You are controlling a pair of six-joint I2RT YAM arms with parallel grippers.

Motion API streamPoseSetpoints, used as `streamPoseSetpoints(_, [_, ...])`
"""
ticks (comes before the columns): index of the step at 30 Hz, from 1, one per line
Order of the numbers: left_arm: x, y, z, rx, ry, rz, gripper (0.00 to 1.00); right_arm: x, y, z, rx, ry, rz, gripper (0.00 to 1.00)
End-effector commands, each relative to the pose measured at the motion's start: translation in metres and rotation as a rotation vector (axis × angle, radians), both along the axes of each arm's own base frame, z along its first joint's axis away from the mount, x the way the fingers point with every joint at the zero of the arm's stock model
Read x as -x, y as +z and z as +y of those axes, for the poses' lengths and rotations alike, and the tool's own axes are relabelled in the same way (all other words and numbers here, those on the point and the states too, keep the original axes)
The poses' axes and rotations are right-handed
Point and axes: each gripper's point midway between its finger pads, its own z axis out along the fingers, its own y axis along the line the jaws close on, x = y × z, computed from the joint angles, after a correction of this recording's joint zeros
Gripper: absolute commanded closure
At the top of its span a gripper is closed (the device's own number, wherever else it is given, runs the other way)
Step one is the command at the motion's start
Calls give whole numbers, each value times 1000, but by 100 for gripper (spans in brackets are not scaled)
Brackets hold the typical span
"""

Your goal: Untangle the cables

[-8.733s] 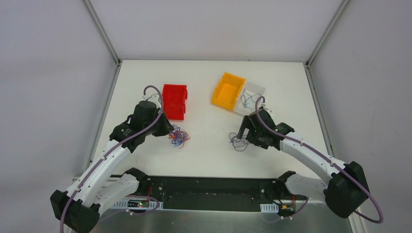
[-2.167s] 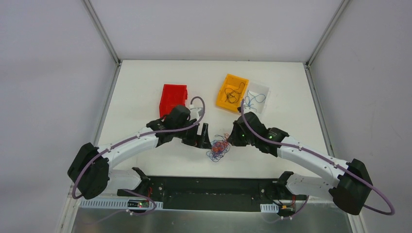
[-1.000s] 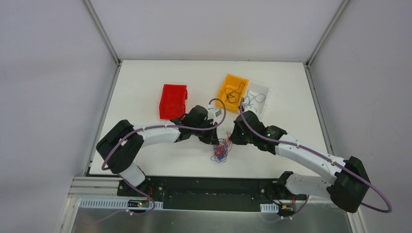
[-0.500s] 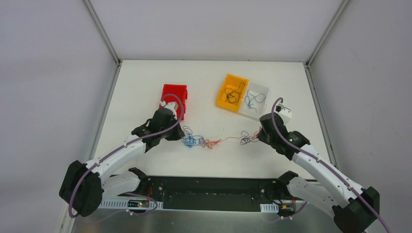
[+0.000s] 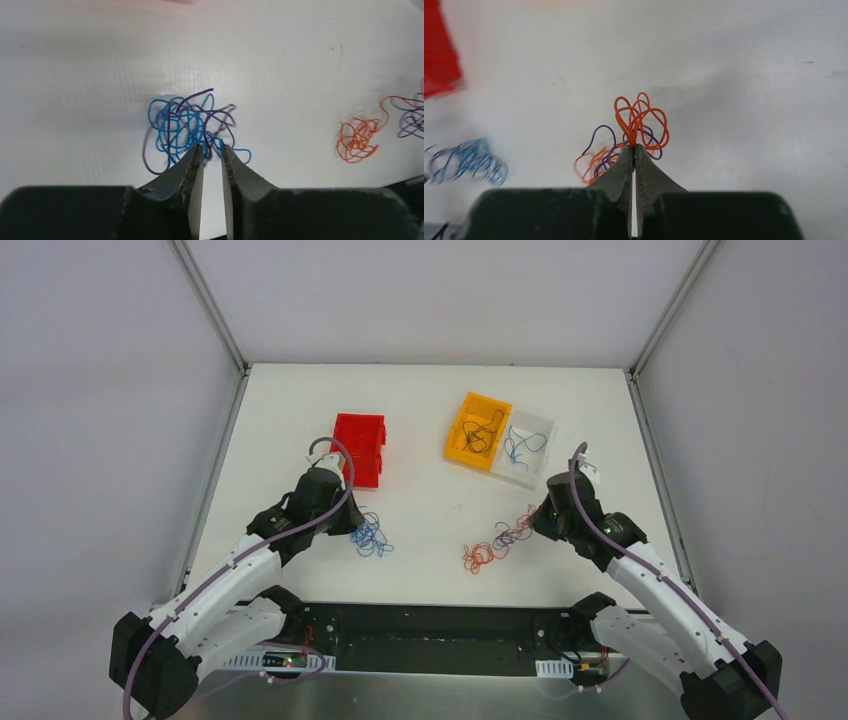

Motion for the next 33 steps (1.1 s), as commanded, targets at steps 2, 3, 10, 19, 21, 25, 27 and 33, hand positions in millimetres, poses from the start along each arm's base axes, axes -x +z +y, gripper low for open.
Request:
streamPoseSetpoints(2, [1, 28, -45, 129, -226, 5, 57, 12, 54, 100, -388, 474, -80, 99])
streamPoseSetpoints(3, [1, 31, -52, 150, -257, 3, 49, 12, 60, 106, -414, 496, -82, 96])
streamPoseSetpoints(10, [8, 52, -93, 158, -445, -63, 19, -9, 58, 85, -290, 345, -45, 13])
streamPoseSetpoints(19, [15, 38, -151, 171, -585, -25, 24, 10, 17, 85, -270, 346, 103, 34])
streamPoseSetpoints(21, [9, 32, -156, 175, -563, -12, 25, 17, 6, 94, -289, 376, 113, 36])
streamPoseSetpoints(25, [0, 23, -168, 179, -555, 17, 27, 20, -1, 114, -282, 444, 105, 37])
streamPoseSetpoints(27, [-9, 20, -165, 160, -495, 14, 27, 18, -6, 124, -283, 461, 124, 38])
streamPoseSetpoints(33, [-22, 15, -131, 160, -312, 17, 27, 8, -18, 148, -247, 436, 159, 33])
